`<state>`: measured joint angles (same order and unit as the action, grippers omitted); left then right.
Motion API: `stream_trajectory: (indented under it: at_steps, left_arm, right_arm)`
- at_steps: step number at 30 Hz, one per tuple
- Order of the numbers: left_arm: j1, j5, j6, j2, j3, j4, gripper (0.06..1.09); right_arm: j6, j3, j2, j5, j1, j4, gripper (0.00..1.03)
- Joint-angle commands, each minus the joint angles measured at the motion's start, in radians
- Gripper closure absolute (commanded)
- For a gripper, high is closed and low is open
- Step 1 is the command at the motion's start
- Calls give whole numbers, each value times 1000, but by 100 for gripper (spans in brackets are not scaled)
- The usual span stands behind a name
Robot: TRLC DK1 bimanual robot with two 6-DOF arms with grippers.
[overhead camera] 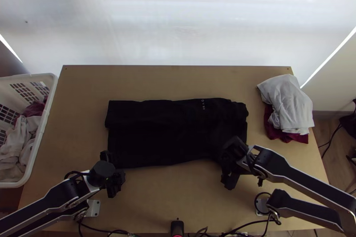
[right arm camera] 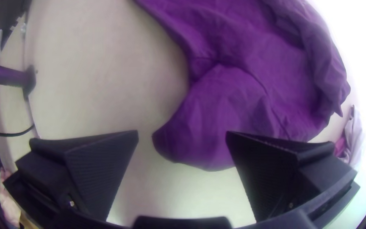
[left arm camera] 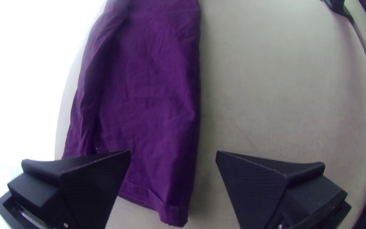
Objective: Fold the t-shirt
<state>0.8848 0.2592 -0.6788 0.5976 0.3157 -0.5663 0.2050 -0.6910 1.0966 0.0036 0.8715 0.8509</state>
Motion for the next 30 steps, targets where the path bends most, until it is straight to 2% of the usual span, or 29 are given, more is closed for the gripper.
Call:
stream_trajectory:
  at_steps: [1, 11, 13, 23, 24, 27, 30]
  left_arm:
    - [-35, 0, -24, 16, -18, 46, 11]
    - [-155, -25, -97, 68, -9, 154, 13]
    - [-155, -40, -99, 85, -12, 155, 17]
    - [-142, -92, -96, 84, -40, 94, 17]
    - [-142, -95, -96, 82, -43, 92, 20]
    - [-141, -98, -97, 84, -50, 97, 23]
    - [-142, -100, -99, 87, -59, 112, 35]
  right_arm:
    - [-12, 22, 75, 15, 7, -101, 7]
    - [1, 25, 111, 42, -35, -148, 10]
    - [1, 27, 117, 42, -40, -159, 10]
    - [1, 45, 148, 42, -43, -179, 11]
    - [1, 47, 151, 42, -43, -185, 15]
    - [1, 51, 164, 42, -45, -204, 16]
    - [4, 53, 167, 42, -51, -222, 25]
